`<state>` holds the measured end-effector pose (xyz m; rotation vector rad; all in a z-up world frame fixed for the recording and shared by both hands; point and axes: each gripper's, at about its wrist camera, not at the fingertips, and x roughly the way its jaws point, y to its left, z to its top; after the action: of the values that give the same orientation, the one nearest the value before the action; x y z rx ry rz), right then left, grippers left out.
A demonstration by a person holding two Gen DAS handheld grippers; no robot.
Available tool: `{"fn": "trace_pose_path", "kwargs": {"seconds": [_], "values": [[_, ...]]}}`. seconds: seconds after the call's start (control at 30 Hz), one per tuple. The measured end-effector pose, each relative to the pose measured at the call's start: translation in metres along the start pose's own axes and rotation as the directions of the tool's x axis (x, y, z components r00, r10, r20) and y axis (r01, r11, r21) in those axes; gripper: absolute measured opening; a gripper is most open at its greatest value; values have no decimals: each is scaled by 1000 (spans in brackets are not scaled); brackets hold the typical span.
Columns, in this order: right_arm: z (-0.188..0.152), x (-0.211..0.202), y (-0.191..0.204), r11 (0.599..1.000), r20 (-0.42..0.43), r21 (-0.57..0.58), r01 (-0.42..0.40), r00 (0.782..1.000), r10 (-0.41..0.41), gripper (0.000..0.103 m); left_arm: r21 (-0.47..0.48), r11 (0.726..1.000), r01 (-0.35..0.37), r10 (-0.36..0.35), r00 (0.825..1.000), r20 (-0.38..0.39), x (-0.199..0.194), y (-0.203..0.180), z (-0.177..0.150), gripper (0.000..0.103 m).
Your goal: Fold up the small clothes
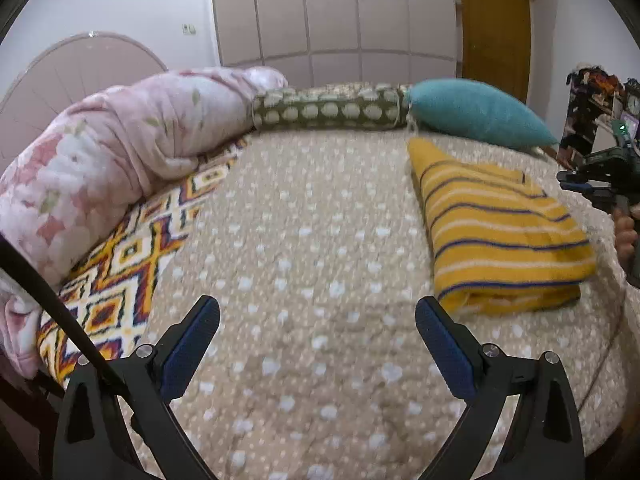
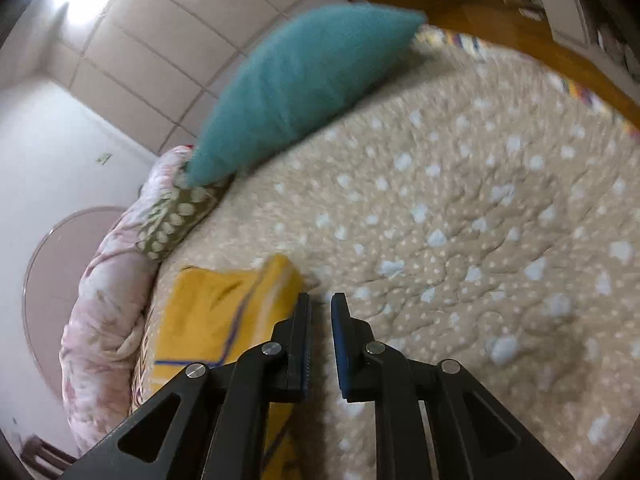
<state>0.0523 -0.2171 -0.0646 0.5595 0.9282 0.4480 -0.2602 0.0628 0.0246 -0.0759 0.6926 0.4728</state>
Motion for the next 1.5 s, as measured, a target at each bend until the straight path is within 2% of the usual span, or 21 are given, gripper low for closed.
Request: {"fn": "trace_pose_path", "kwargs": {"seconds": [0.07,0.2,0.27,0.33,0.4,0.43,0.53,0.57,0.6,0.67,0.77,0.97,1.03,1.07,1.1,1.17,1.23,1.3,1.37,1.43,1.5], "values": [[-10,-18,19,997,6,-64,-38,999,39,14,17,1000,-9,9,1000,2,3,-5,2,98],[-37,-30,66,974,-43,-162,-156,988,151,14,11,1000,8,-7,996,-89,12,-3,2,98],[-57,-24,96,944,-117,-207,-257,964,237,14,-17,1000,19,-21,993,-118,13,4,-2,98],[-73,-10,115,915,-199,-208,-347,931,307,14,-44,999,31,-37,989,-143,13,11,-5,98],[-93,12,137,890,-281,-208,-406,896,343,14,-66,997,39,-48,987,-152,9,17,-8,98],[-101,18,142,886,-304,-207,-415,888,345,14,-74,996,42,-53,988,-147,6,20,-9,98],[-129,52,153,878,-407,-140,-458,835,371,14,-75,996,40,-49,991,-126,-5,25,-12,98],[-139,56,155,877,-428,-127,-464,823,373,14,-76,996,41,-50,992,-119,-8,27,-13,98],[-152,67,153,885,-465,-119,-451,813,351,14,-78,996,44,-53,992,-115,-11,29,-14,98],[-171,80,141,907,-496,-112,-405,814,302,10,-83,995,53,-62,992,-114,-15,32,-16,98],[-193,77,123,907,-510,-67,-415,796,327,7,-84,994,64,-73,992,-107,-22,35,-17,98],[-216,54,96,903,-492,37,-428,779,389,7,-68,996,63,-69,994,-86,-36,32,-19,98],[-219,43,89,909,-485,39,-414,788,380,12,-55,996,63,-67,994,-85,-39,29,-21,98],[-221,33,87,923,-475,-2,-384,813,337,17,-44,997,62,-66,994,-85,-40,27,-22,98],[-221,25,87,928,-465,-32,-371,827,315,17,-33,997,64,-66,994,-88,-41,24,-23,98],[-218,6,89,923,-434,-66,-379,844,315,17,-21,998,66,-68,993,-95,-40,21,-24,98],[-206,-17,90,914,-382,-105,-391,865,326,17,-16,997,77,-79,991,-105,-39,17,-26,98],[-185,-38,88,918,-303,-141,-371,899,317,18,-4,996,87,-87,990,-113,-37,12,-27,98],[-166,-44,81,927,-257,-119,-355,913,317,21,9,996,93,-91,989,-114,-36,8,-26,98],[-146,-42,64,943,-215,-73,-326,928,305,23,19,995,97,-95,989,-111,-37,4,-24,98],[-134,-31,37,979,-182,-42,-199,965,189,22,27,995,98,-94,990,-109,-37,2,-24,98]]}}
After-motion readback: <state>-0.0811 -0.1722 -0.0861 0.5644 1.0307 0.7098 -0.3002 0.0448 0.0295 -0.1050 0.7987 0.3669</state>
